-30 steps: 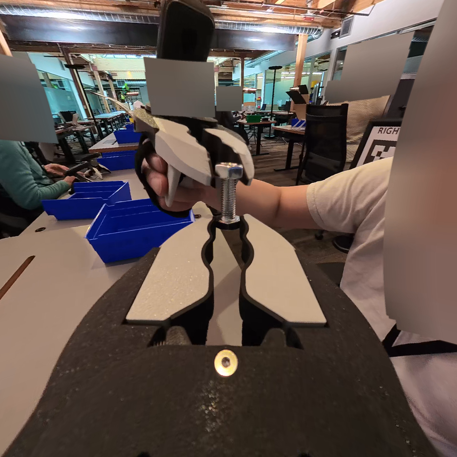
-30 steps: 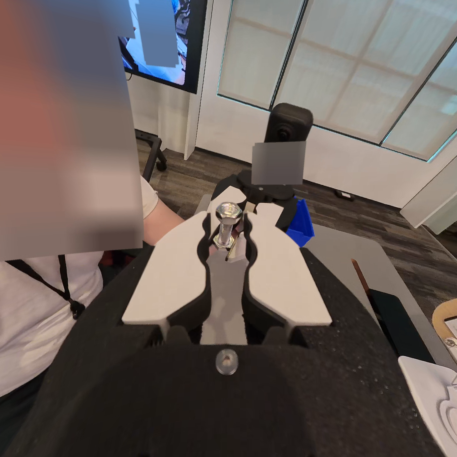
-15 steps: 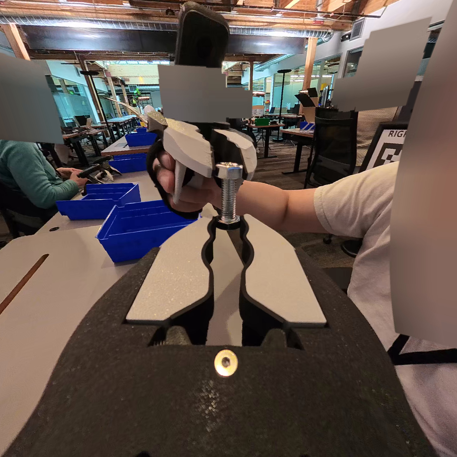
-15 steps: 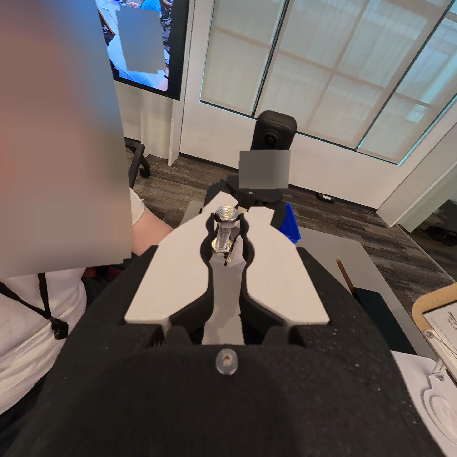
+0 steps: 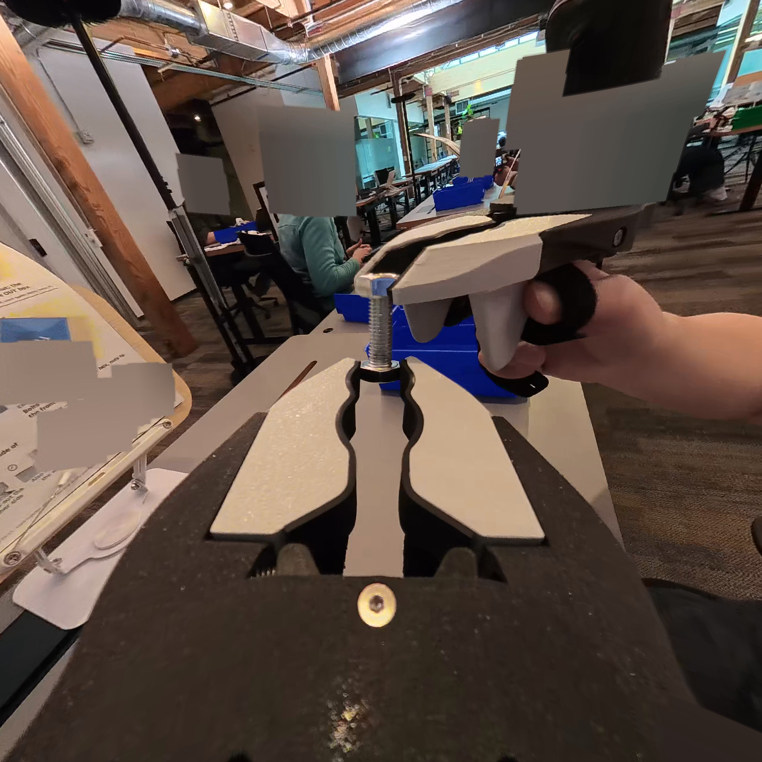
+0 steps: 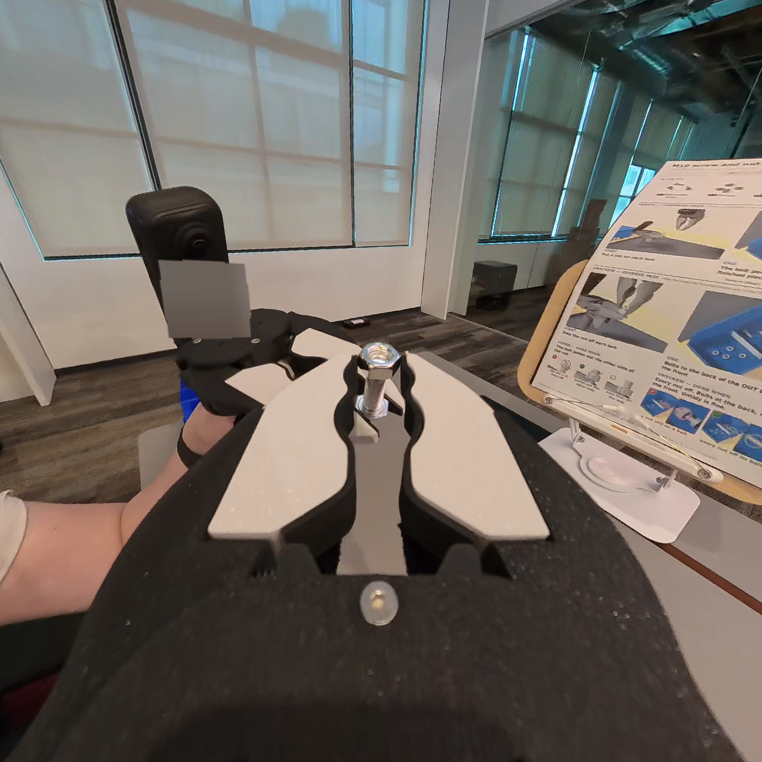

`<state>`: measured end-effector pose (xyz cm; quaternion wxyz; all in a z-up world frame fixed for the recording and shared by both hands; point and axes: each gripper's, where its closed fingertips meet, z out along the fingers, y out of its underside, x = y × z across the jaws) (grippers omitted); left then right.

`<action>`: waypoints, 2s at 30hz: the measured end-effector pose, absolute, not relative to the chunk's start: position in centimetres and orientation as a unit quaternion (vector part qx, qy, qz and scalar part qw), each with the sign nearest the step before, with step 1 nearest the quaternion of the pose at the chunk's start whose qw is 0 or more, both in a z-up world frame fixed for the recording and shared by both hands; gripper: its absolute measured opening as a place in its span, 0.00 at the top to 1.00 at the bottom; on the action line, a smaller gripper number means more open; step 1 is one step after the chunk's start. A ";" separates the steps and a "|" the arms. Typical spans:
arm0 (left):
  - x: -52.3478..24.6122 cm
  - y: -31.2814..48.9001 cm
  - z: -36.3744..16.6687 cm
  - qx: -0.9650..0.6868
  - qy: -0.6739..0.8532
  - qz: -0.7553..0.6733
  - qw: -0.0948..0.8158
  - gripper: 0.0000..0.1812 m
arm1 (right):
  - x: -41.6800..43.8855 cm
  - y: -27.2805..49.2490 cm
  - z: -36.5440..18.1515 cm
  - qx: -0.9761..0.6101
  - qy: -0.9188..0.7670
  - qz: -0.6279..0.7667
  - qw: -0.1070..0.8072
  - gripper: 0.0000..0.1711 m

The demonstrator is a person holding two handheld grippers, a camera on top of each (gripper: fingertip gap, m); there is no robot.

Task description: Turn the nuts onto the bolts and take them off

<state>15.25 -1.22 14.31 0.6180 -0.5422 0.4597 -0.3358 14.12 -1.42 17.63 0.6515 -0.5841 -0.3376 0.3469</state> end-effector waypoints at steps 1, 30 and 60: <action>15.2 -1.4 14.3 -0.540 0.463 -0.342 0.615 0.90 | 14.1 -1.6 17.6 -0.579 -0.345 0.350 0.650 0.89; 15.1 -8.7 14.7 -0.415 0.559 -0.562 0.447 0.90 | 12.9 -8.4 17.8 -0.417 -0.612 0.371 0.559 0.86; 14.4 -9.7 14.9 -0.390 0.563 -0.603 0.409 0.90 | 14.0 -9.6 19.4 -0.390 -0.577 0.457 0.553 0.82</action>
